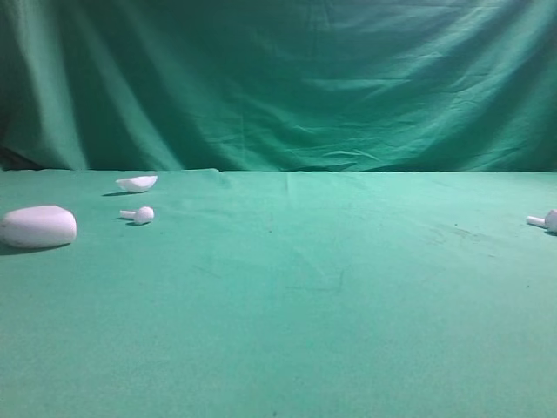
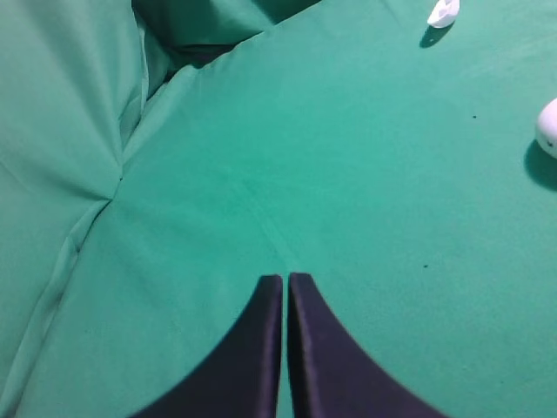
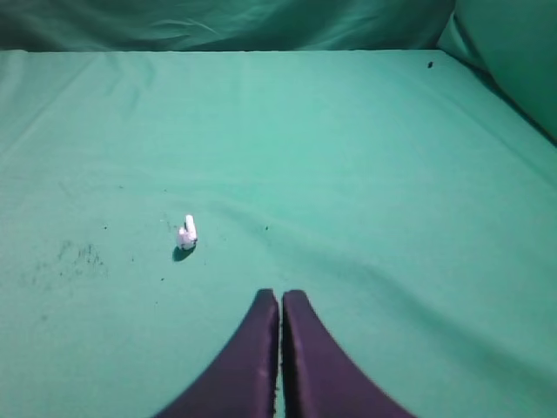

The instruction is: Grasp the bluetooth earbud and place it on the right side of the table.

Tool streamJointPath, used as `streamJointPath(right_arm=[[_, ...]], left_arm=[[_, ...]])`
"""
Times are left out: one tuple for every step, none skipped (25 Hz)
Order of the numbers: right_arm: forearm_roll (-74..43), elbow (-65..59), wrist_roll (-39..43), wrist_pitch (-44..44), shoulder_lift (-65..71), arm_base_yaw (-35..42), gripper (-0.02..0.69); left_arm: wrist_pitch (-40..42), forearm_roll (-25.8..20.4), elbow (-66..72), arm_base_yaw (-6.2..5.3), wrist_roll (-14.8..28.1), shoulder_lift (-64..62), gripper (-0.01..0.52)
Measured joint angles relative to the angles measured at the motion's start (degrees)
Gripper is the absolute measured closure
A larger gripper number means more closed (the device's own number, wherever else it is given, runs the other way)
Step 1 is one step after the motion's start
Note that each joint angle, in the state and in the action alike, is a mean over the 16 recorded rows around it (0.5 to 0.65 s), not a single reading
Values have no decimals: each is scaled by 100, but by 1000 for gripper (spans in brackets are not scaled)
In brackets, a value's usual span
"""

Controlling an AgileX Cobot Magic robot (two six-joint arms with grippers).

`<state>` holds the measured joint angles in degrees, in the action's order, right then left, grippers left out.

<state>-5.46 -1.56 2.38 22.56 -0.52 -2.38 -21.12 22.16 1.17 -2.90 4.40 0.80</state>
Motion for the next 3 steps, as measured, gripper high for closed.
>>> streamJointPath(right_arm=[[0, 0, 0, -4, 0, 0, 665], [0, -1, 0, -6, 0, 0, 665], [0, -1, 0, -7, 0, 1, 665]], left_arm=[[0, 0, 0, 0, 0, 0, 514], [0, 0, 0, 0, 0, 0, 514], [0, 0, 0, 0, 0, 0, 514]])
